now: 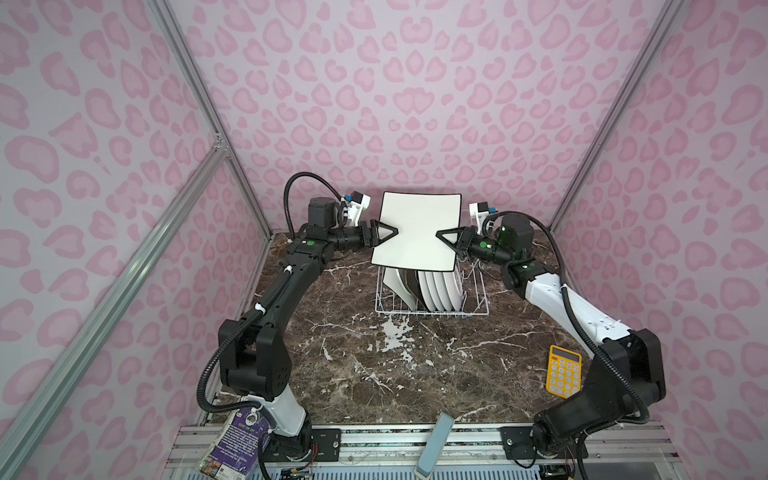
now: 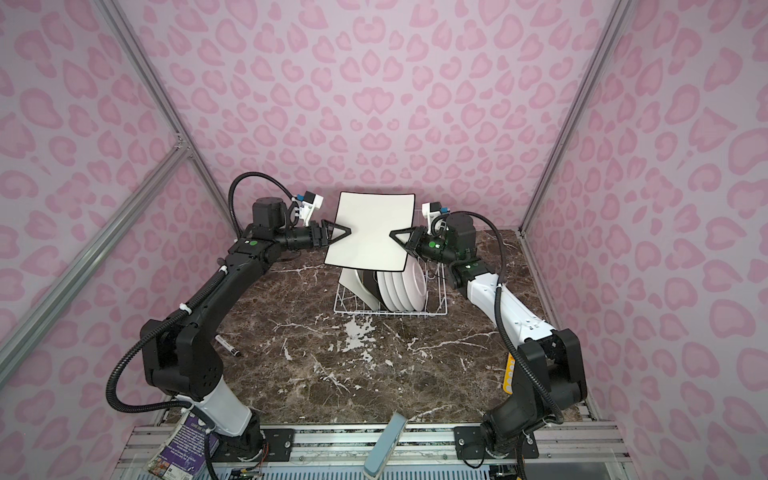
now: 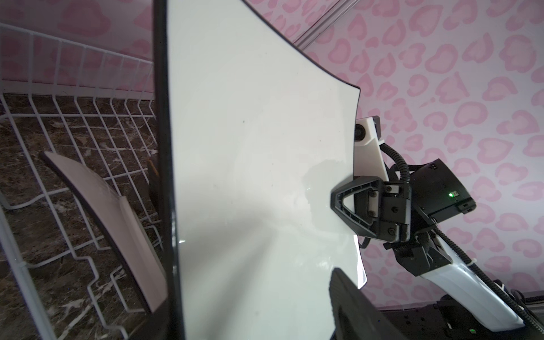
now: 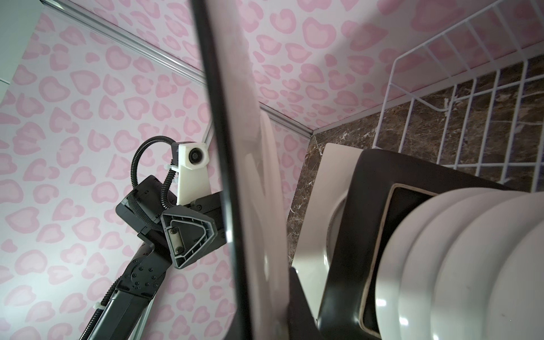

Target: Unload the plates from the dish rack

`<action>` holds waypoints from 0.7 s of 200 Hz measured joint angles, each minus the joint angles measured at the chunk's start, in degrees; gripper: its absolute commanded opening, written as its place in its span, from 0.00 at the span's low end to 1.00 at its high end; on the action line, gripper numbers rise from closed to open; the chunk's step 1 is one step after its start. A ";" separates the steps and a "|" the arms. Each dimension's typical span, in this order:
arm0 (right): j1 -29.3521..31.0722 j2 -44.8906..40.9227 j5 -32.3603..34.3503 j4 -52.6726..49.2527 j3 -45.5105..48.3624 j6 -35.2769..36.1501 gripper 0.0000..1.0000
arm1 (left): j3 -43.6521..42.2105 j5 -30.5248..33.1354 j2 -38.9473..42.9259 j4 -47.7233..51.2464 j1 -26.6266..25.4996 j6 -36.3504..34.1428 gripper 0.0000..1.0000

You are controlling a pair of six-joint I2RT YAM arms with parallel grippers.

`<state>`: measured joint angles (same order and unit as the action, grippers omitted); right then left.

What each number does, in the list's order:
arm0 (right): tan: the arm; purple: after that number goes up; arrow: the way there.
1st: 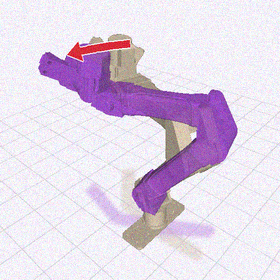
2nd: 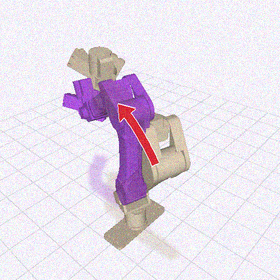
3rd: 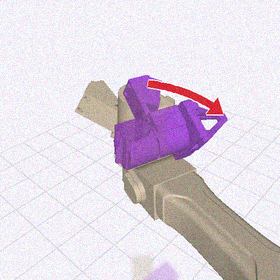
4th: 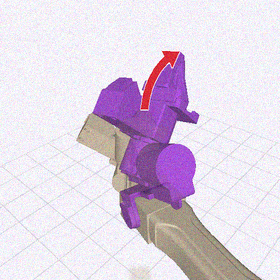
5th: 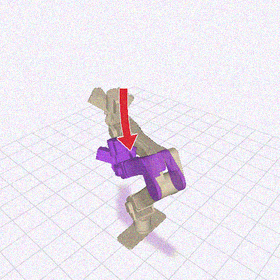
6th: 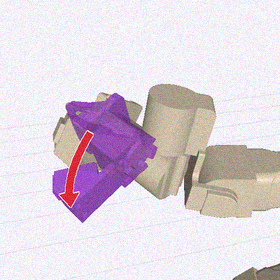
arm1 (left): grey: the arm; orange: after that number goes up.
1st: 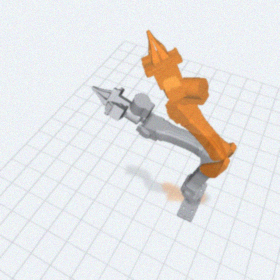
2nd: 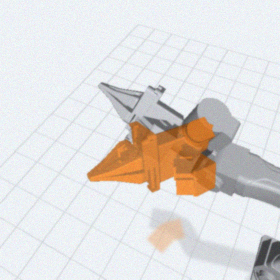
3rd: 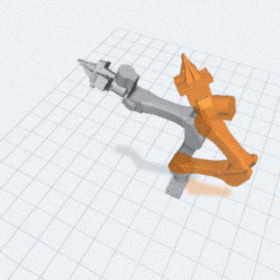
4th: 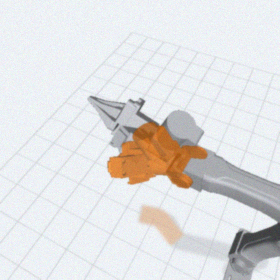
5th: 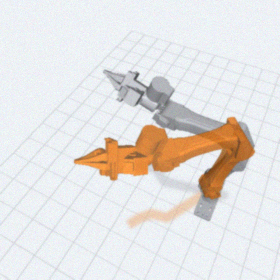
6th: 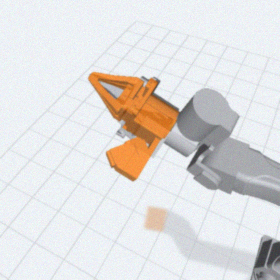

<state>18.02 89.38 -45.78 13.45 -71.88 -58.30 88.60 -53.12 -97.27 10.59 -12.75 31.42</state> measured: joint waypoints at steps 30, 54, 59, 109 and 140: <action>0.09 0.85 -0.63 2.49 0.00 -0.61 0.00 | -1.03 -1.11 0.02 -1.88 0.04 1.55 0.58; 0.20 1.97 -1.79 4.63 0.00 -1.73 0.00 | -1.92 -2.10 0.02 -3.10 0.00 2.93 0.50; 0.22 2.14 -2.03 5.05 0.00 -2.23 0.00 | -2.01 -2.16 0.02 -3.23 0.07 3.06 0.48; 0.22 3.10 -3.32 8.98 0.13 -3.02 0.00 | -2.45 -2.62 0.02 -5.18 0.17 4.59 0.32; 0.04 3.41 -4.13 9.86 0.22 -3.69 0.00 | -2.84 -3.32 0.04 -6.10 0.35 7.21 0.22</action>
<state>18.06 92.79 -49.91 23.31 -71.66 -62.00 85.76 -56.45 -97.23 4.49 -12.40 38.63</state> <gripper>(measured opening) 0.122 0.259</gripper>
